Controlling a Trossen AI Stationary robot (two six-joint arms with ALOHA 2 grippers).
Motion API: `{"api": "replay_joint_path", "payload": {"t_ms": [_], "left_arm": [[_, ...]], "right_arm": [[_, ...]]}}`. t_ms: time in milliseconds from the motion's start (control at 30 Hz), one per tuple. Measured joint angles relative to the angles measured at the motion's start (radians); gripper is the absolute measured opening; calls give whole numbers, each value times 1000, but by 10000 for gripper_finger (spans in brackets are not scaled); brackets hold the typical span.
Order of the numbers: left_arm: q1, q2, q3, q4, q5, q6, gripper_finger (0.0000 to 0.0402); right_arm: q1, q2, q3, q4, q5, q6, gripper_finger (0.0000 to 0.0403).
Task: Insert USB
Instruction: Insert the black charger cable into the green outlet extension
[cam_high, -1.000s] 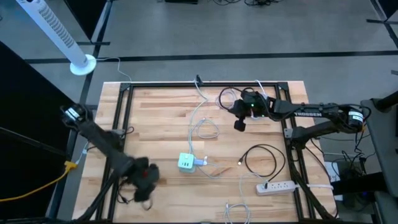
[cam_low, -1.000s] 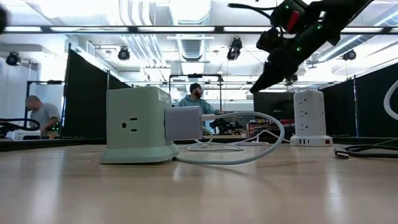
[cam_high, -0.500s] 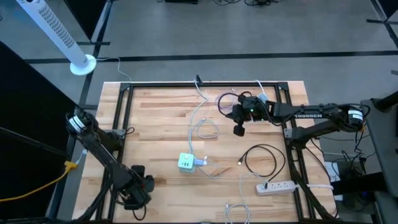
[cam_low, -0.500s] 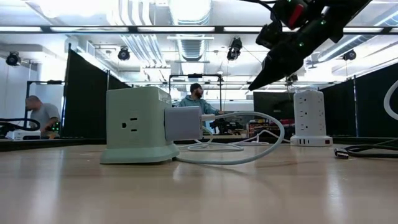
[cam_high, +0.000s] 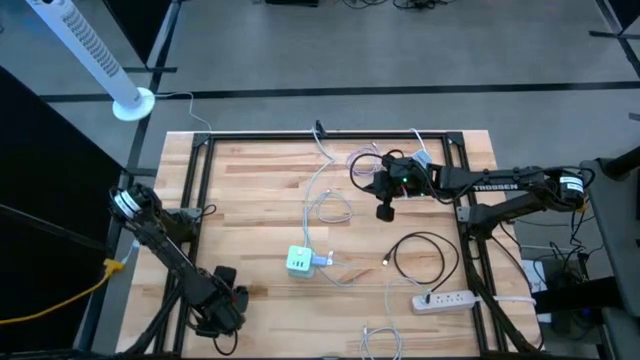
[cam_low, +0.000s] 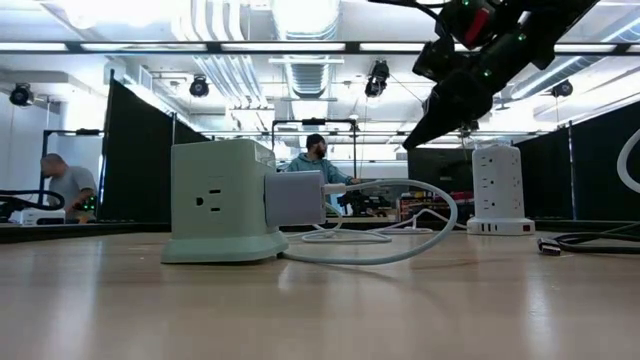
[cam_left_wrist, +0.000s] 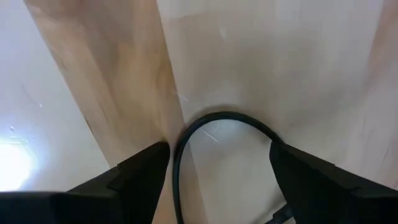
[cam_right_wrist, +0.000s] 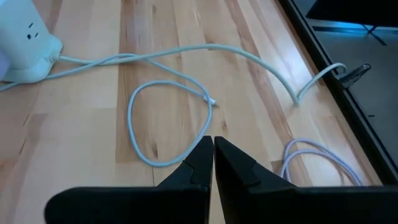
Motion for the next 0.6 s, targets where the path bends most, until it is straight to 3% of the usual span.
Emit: {"api": "replay_joint_path", "payload": {"t_ms": [333, 433, 600], "left_arm": [[97, 0, 1, 70, -163, 39, 274], [164, 3, 10, 100, -245, 149, 274], [309, 5, 79, 152, -475, 406, 274]], "right_arm": [[2, 0, -4, -6, 0, 12, 0], [2, 0, -4, -6, 0, 12, 0], [3, 0, -4, -6, 0, 24, 0]]}}
